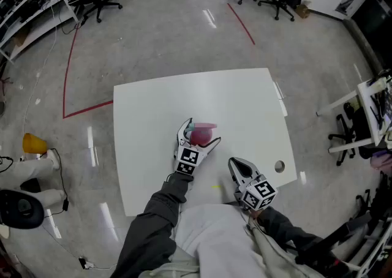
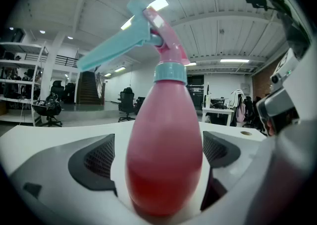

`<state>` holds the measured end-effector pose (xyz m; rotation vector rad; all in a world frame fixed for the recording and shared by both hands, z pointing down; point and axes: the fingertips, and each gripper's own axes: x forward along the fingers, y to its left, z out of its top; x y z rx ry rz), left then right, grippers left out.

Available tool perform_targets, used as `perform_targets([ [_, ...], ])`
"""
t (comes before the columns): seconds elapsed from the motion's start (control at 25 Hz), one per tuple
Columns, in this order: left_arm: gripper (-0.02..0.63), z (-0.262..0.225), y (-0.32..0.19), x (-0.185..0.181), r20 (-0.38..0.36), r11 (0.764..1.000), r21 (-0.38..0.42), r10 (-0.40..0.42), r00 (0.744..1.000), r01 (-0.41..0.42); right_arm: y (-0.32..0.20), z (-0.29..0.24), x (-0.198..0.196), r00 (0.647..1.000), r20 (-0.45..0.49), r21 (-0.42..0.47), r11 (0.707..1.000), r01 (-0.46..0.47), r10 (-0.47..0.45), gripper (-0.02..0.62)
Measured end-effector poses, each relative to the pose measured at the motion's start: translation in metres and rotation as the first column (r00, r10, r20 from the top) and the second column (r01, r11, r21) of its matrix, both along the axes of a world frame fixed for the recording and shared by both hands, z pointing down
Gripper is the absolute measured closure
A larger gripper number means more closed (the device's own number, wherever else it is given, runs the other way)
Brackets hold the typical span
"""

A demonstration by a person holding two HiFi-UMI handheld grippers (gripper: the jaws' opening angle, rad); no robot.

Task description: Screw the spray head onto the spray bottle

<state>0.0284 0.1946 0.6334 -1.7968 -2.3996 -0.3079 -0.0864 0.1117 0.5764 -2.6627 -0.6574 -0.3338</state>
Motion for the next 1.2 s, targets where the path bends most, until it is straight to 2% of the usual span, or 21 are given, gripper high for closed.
perform_targets([
  [0.08, 0.077, 0.0, -0.002, 0.004, -0.005, 1.0, 0.004, 0.001, 1.0, -0.001, -0.007, -0.003, -0.001, 1.0, 0.005, -0.011, 1.0, -0.015, 0.015, 0.598],
  [0.12, 0.161, 0.0, -0.004, 0.006, -0.008, 1.0, 0.004, 0.001, 1.0, -0.001, -0.01, -0.004, 0.0, 1.0, 0.008, -0.022, 1.0, -0.016, 0.016, 0.598],
  [0.2, 0.175, 0.0, -0.009, 0.009, -0.016, 1.0, 0.0, 0.007, 1.0, -0.007, -0.015, -0.009, 0.004, 1.0, 0.017, -0.053, 0.999, 0.006, -0.005, 0.597],
  [0.24, 0.176, 0.0, -0.012, 0.008, -0.024, 1.0, -0.004, 0.021, 0.999, -0.021, -0.017, -0.013, 0.008, 0.999, 0.021, -0.071, 0.997, 0.03, -0.028, 0.562],
  [0.28, 0.175, 0.0, -0.016, 0.005, -0.038, 0.999, -0.011, 0.047, 0.998, -0.047, -0.019, -0.019, 0.013, 0.998, 0.022, -0.089, 0.994, 0.06, -0.058, 0.476],
  [0.32, 0.176, 0.0, -0.022, -0.002, -0.057, 0.996, -0.022, 0.087, 0.995, -0.088, -0.02, -0.027, 0.019, 0.996, 0.026, -0.112, 0.989, 0.093, -0.091, 0.428],
  [0.4, 0.176, -0.007, -0.04, -0.023, -0.081, 0.976, -0.049, 0.208, 0.975, -0.212, -0.021, -0.046, 0.031, 0.985, 0.056, -0.184, 0.968, 0.171, -0.163, 0.416],
  [0.52, 0.176, -0.027, -0.079, -0.06, -0.061, 0.904, -0.059, 0.421, 0.905, -0.425, -0.032, -0.07, 0.053, 0.935, 0.148, -0.269, 0.897, 0.352, -0.322, 0.393],
  [0.64, 0.176, -0.049, -0.113, -0.084, -0.05, 0.817, -0.059, 0.572, 0.819, -0.574, -0.058, -0.084, 0.077, 0.834, 0.244, -0.309, 0.776, 0.551, -0.495, 0.37],
  [0.68, 0.176, -0.055, -0.121, -0.087, -0.047, 0.8, -0.06, 0.596, 0.802, -0.598, -0.067, -0.089, 0.083, 0.802, 0.27, -0.325, 0.733, 0.597, -0.533, 0.37],
  [0.72, 0.176, -0.06, -0.126, -0.085, -0.044, 0.796, -0.058, 0.6, 0.798, -0.602, -0.076, -0.093, 0.09, 0.778, 0.29, -0.342, 0.698, 0.628, -0.557, 0.371],
  [0.76, 0.176, -0.063, -0.13, -0.08, -0.043, 0.808, -0.055, 0.584, 0.81, -0.586, -0.084, -0.097, 0.097, 0.767, 0.299, -0.36, 0.677, 0.641, -0.568, 0.382],
  [0.8, 0.176, -0.066, -0.131, -0.071, -0.047, 0.834, -0.052, 0.548, 0.835, -0.55, -0.089, -0.101, 0.105, 0.777, 0.286, -0.378, 0.679, 0.63, -0.561, 0.456],
  [0.84, 0.176, -0.069, -0.131, -0.059, -0.055, 0.868, -0.045, 0.491, 0.869, -0.494, -0.091, -0.106, 0.114, 0.806, 0.25, -0.39, 0.706, 0.591, -0.537, 0.456],
  [0.92, 0.176, -0.073, -0.128, -0.032, -0.089, 0.942, -0.02, 0.331, 0.939, -0.334, -0.084, -0.114, 0.13, 0.887, 0.137, -0.359, 0.812, 0.46, -0.441, 0.459],
  [0.96, 0.176, -0.075, -0.125, -0.018, -0.116, 0.972, -0.001, 0.234, 0.965, -0.235, -0.077, -0.116, 0.136, 0.922, 0.089, -0.315, 0.868, 0.384, -0.376, 0.459],
  [1.0, 0.176, -0.075, -0.123, -0.005, -0.153, 0.991, 0.025, 0.133, 0.979, -0.13, -0.068, -0.115, 0.141, 0.95, 0.058, -0.261, 0.914, 0.31, -0.306, 0.459],
  [1.04, 0.176, -0.074, -0.122, 0.007, -0.188, 0.998, 0.051, 0.041, 0.981, -0.032, -0.062, -0.113, 0.145, 0.969, 0.042, -0.201, 0.948, 0.246, -0.243, 0.459],
  [1.08, 0.176, -0.074, -0.122, 0.015, -0.204, 0.997, 0.069, -0.028, 0.978, 0.043, -0.059, -0.112, 0.15, 0.979, 0.033, -0.15, 0.968, 0.203, -0.2, 0.459],
  [1.12, 0.176, -0.075, -0.124, 0.02, -0.189, 0.994, 0.073, -0.069, 0.98, 0.084, -0.06, -0.114, 0.154, 0.982, 0.028, -0.13, 0.974, 0.188, -0.185, 0.459],
  [1.2, 0.176, -0.085, -0.129, 0.02, -0.106, 0.996, 0.047, -0.071, 0.992, 0.076, -0.07, -0.125, 0.16, 0.975, 0.028, -0.196, 0.956, 0.22, -0.219, 0.459],
])
